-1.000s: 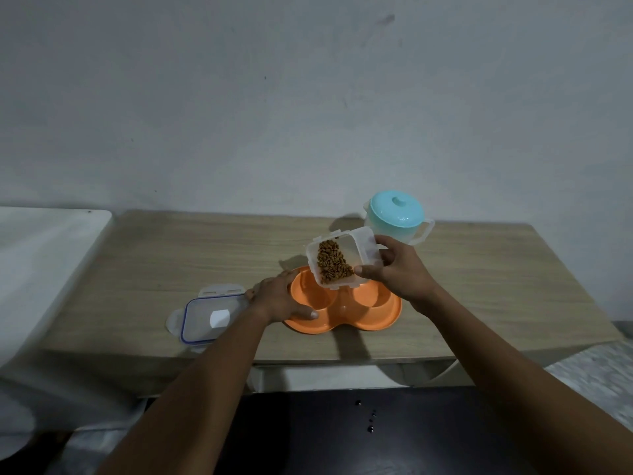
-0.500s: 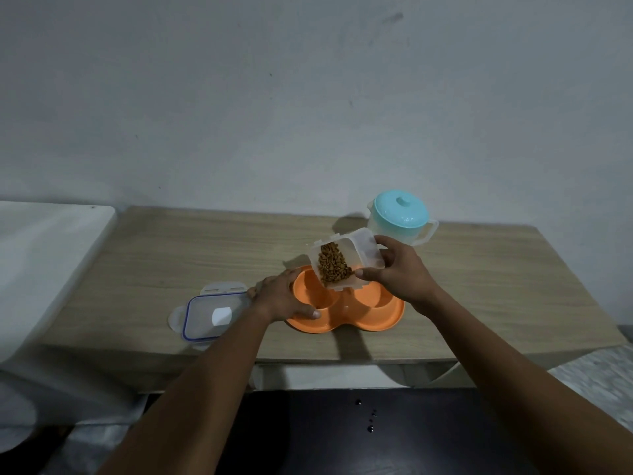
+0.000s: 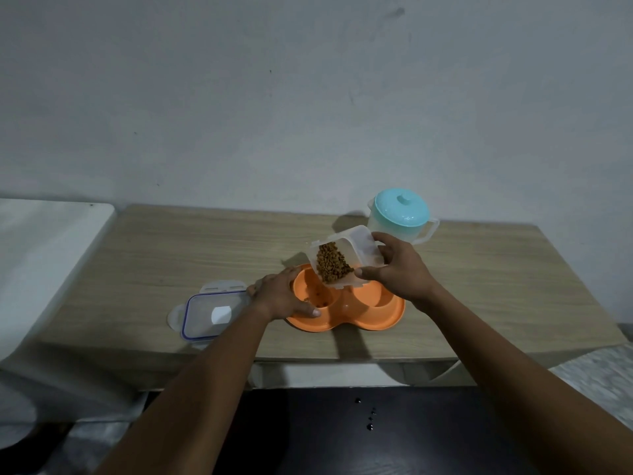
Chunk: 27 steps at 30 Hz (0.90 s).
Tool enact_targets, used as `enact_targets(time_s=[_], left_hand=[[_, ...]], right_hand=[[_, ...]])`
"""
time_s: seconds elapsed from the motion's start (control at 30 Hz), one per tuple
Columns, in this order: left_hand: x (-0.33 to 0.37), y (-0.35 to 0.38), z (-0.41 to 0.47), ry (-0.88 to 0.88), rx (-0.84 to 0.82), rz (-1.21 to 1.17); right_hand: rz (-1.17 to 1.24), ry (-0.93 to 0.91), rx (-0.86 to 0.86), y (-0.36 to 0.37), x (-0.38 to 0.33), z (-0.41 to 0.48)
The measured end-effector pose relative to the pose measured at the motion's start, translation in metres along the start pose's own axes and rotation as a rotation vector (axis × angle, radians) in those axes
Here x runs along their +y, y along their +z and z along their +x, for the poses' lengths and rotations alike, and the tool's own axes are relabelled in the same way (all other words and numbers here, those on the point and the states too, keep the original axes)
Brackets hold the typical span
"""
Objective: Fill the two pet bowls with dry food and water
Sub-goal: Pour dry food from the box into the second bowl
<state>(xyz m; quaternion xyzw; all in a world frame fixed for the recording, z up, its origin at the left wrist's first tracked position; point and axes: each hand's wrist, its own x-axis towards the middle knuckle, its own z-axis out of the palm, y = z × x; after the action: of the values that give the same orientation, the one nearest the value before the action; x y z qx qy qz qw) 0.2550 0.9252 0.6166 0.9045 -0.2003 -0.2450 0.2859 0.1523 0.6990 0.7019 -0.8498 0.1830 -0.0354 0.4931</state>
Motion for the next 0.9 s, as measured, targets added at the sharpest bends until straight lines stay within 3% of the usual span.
enact_targets(time_s=[0.3,0.9], left_hand=[[-0.0010,0.0002,-0.0023,0.017,-0.029,-0.098],[0.0054,-0.0049,-0.0088,-0.008,-0.011,0.007]], right_hand=[[-0.018,-0.011,-0.005,0.0003,-0.0006,0.0015],[0.043,0.014,-0.001,-0.0003,0.0002,0.0097]])
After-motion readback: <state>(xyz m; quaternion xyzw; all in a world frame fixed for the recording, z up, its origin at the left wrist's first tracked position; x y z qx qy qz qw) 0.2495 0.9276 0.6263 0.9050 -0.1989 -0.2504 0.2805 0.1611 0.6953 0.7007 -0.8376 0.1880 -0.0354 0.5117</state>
